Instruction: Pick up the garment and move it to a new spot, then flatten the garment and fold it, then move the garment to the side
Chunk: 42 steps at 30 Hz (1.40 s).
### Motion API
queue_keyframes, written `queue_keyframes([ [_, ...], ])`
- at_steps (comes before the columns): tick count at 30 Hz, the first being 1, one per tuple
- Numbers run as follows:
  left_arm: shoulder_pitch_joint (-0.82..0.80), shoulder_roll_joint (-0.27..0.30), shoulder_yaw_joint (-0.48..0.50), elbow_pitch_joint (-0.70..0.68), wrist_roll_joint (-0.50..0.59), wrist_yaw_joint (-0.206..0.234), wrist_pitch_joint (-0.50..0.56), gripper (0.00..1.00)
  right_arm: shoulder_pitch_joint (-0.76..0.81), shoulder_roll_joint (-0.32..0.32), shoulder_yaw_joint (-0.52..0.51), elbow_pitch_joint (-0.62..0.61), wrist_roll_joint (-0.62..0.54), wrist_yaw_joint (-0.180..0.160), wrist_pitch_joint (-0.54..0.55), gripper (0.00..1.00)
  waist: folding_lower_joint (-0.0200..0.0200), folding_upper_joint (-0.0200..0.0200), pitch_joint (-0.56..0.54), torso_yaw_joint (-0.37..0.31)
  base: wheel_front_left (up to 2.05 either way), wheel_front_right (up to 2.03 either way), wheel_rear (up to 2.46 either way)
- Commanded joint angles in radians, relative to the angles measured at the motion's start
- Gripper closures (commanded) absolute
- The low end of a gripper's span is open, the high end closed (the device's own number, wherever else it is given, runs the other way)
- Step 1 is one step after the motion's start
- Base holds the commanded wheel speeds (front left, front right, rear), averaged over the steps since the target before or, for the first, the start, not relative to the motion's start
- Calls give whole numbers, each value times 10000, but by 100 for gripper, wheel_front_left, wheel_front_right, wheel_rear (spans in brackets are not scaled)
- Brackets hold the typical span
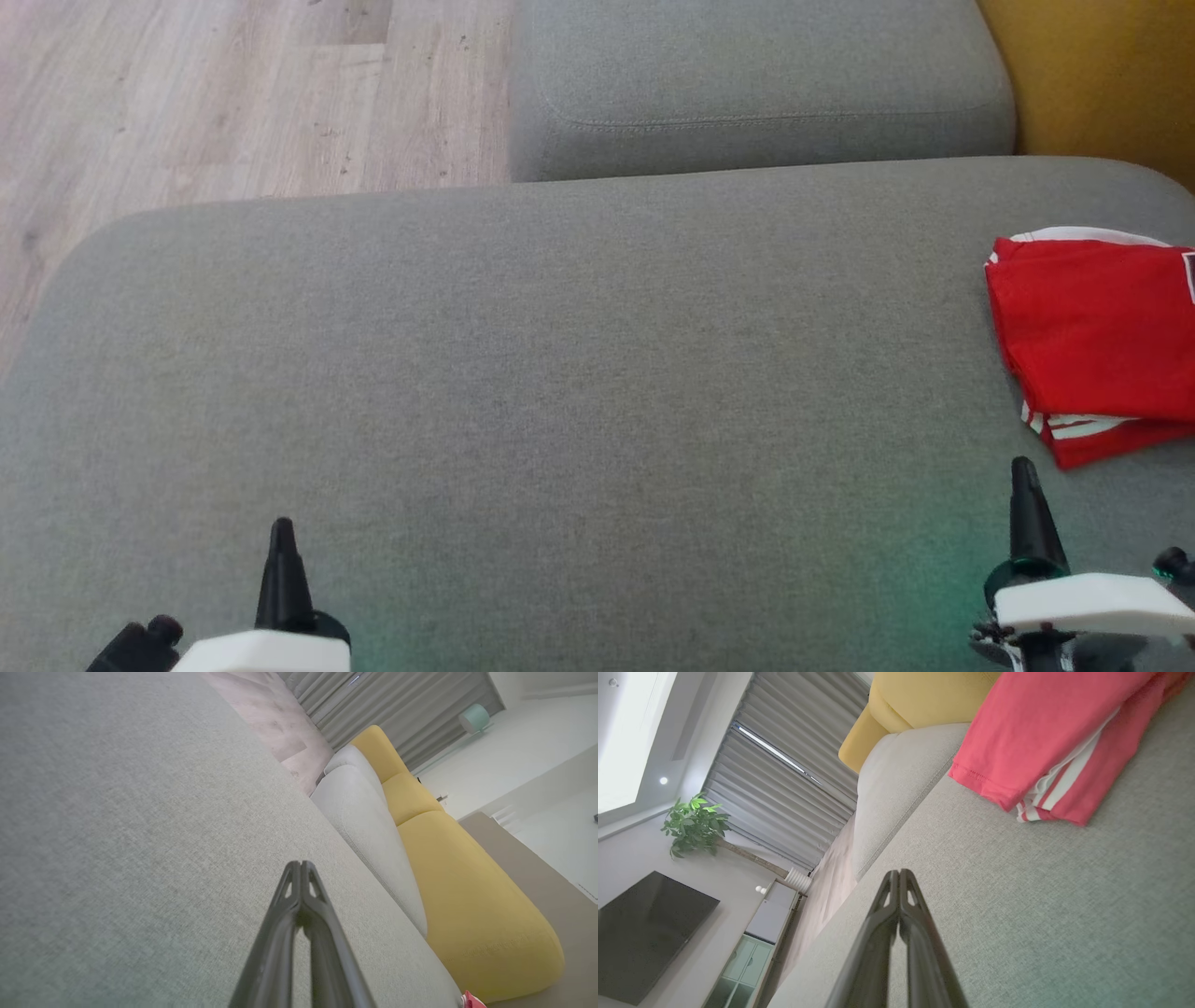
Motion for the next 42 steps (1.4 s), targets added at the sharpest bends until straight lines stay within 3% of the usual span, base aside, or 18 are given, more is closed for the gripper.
queue_keyframes([
  [1, -625, 134, 268, -230, -234, -88, 30, 100, -490, -230, 75, -271, 271, -4, 46, 100, 0, 0, 4, -6, 0, 0, 0],
  [42, -1670, 130, 1277, 264, -4770, -646, 1206, 100, -1546, -244, -301, 22, 5075, -7, 1198, 100, 0, 0, 186, -278, 0, 0, 0],
])
